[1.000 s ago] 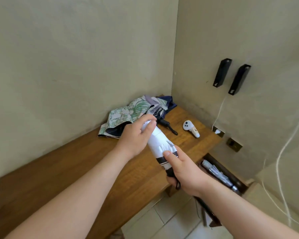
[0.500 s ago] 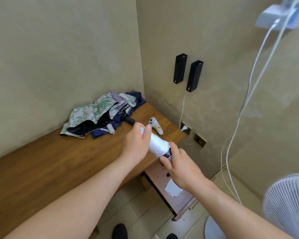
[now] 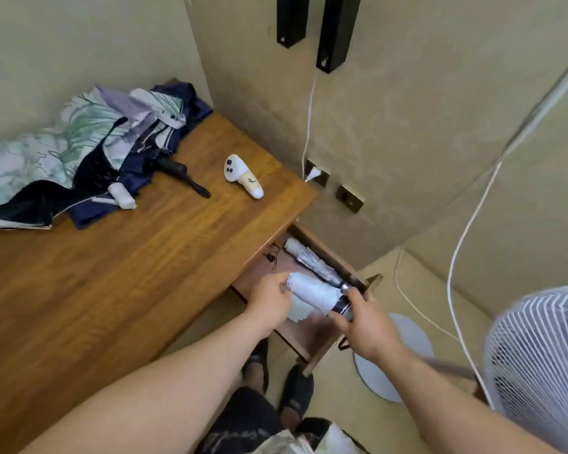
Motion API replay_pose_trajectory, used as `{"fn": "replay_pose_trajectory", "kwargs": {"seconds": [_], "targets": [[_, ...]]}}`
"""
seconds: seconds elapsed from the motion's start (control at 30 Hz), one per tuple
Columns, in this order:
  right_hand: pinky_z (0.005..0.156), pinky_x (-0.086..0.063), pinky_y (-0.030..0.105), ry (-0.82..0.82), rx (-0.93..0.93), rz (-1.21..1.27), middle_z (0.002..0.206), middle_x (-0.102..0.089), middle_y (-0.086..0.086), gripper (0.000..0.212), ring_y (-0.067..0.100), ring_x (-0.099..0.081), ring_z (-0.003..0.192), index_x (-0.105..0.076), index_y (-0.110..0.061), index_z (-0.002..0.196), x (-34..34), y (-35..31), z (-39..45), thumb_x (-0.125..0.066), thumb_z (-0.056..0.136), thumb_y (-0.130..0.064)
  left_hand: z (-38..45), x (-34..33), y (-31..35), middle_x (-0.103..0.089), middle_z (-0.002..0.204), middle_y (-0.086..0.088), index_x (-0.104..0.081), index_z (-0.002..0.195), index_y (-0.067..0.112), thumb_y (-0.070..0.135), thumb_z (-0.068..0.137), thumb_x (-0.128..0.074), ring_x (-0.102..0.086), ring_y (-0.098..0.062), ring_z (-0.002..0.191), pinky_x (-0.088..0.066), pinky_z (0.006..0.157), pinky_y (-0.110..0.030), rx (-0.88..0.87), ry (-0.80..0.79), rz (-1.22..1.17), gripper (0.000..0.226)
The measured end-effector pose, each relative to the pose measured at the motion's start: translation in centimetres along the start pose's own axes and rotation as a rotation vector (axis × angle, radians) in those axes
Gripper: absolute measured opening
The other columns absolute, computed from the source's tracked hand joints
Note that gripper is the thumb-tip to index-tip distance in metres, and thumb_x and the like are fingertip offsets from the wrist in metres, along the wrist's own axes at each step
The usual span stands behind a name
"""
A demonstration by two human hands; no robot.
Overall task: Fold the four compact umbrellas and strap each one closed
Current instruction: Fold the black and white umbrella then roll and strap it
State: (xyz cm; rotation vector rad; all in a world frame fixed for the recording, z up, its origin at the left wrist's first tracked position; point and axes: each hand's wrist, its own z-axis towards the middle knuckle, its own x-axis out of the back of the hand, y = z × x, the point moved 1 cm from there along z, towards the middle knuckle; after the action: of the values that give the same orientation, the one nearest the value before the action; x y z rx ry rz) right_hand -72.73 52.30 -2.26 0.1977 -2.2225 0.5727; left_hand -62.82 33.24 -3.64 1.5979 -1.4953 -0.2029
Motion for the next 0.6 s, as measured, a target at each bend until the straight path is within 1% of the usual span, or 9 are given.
{"fn": "replay_pose_trajectory", "kwargs": {"seconds": [0.07,0.1,0.2,0.27,0.3,0.37,0.43,0.5,0.6], "targets": [[0.078,-0.049,0.041,-0.053,-0.035,-0.047,0.135,-0.048,0.001,0.051,0.032,-0.062,0.114,-0.043,-0.032,0.139,-2.5,0.9,1.5,-0.057,0.098,-0.06,2.3,-2.0,-2.3,-0.069,0.123,0.006,-0.069,0.134,0.028,0.001,0.1,-0.047,-0.065,-0.019,0.114,-0.054,0.099,-0.033,0.082,-0.047,0.014,0.049],[0.078,-0.05,0.041,-0.07,-0.04,-0.071,0.134,-0.049,0.0,0.05,0.031,-0.061,0.115,-0.044,-0.032,0.137,-3.7,1.0,2.4,-0.058,0.098,-0.06,3.6,-2.8,-3.2,-0.068,0.126,0.002,-0.068,0.136,0.027,0.002,0.101,-0.048,-0.065,-0.021,0.115,-0.054,0.1,-0.035,0.107,-0.057,0.039,0.047],[0.085,-0.049,0.04,-0.047,0.011,-0.242,0.132,-0.058,-0.001,0.051,0.03,-0.058,0.118,-0.049,-0.031,0.134,-5.7,1.0,6.3,-0.06,0.095,-0.062,7.4,-4.3,-5.4,-0.055,0.143,-0.009,-0.056,0.149,0.016,0.006,0.103,-0.05,-0.057,-0.028,0.128,-0.044,0.106,-0.032,0.063,-0.039,0.213,0.047],[0.091,-0.048,0.039,0.018,0.083,-0.377,0.13,-0.064,-0.002,0.055,0.031,-0.056,0.119,-0.054,-0.031,0.135,-6.1,0.5,9.7,-0.061,0.092,-0.065,9.8,-4.7,-6.4,-0.043,0.156,-0.011,-0.043,0.158,0.011,0.008,0.104,-0.05,-0.049,-0.03,0.139,-0.038,0.111,-0.03,0.02,-0.018,0.277,0.054],[0.09,-0.049,0.04,0.037,0.107,-0.403,0.128,-0.065,-0.001,0.054,0.032,-0.056,0.118,-0.056,-0.031,0.134,-6.3,0.3,11.3,-0.062,0.091,-0.064,11.0,-4.9,-6.8,-0.038,0.161,-0.011,-0.038,0.161,0.01,0.009,0.105,-0.05,-0.045,-0.029,0.143,-0.036,0.113,-0.03,0.009,-0.005,0.298,0.057],[0.08,-0.051,0.039,0.023,0.129,-0.4,0.124,-0.065,0.002,0.05,0.032,-0.061,0.111,-0.055,-0.028,0.132,-6.9,-0.1,14.3,-0.061,0.093,-0.059,13.5,-5.0,-7.6,-0.033,0.165,-0.01,-0.034,0.162,0.01,0.01,0.104,-0.051,-0.042,-0.03,0.147,-0.036,0.116,-0.033,0.001,0.017,0.347,0.061],[0.071,-0.052,0.038,-0.025,0.115,-0.367,0.123,-0.062,0.005,0.048,0.033,-0.066,0.105,-0.049,-0.026,0.133,-8.2,-0.2,16.7,-0.06,0.095,-0.053,15.5,-5.3,-8.1,-0.034,0.165,-0.012,-0.034,0.163,0.011,0.009,0.103,-0.052,-0.042,-0.031,0.147,-0.037,0.117,-0.035,-0.007,0.028,0.383,0.063],[0.076,-0.057,0.042,-0.06,0.06,-0.312,0.123,-0.06,0.007,0.048,0.036,-0.066,0.104,-0.045,-0.026,0.134,-9.6,0.0,18.0,-0.06,0.095,-0.049,16.9,-5.7,-8.6,-0.032,0.166,-0.012,-0.029,0.165,0.013,0.007,0.102,-0.052,-0.042,-0.032,0.147,-0.037,0.116,-0.036,-0.002,-0.003,0.43,0.067],[0.082,-0.053,0.046,-0.042,-0.041,-0.221,0.131,-0.054,0.01,0.045,0.04,-0.065,0.108,-0.046,-0.026,0.137,-11.4,0.7,18.9,-0.061,0.097,-0.041,17.8,-6.3,-9.7,-0.014,0.175,-0.005,-0.005,0.169,0.021,0.005,0.099,-0.049,-0.034,-0.034,0.152,-0.037,0.121,-0.042,-0.044,-0.131,0.571,0.084]]}}
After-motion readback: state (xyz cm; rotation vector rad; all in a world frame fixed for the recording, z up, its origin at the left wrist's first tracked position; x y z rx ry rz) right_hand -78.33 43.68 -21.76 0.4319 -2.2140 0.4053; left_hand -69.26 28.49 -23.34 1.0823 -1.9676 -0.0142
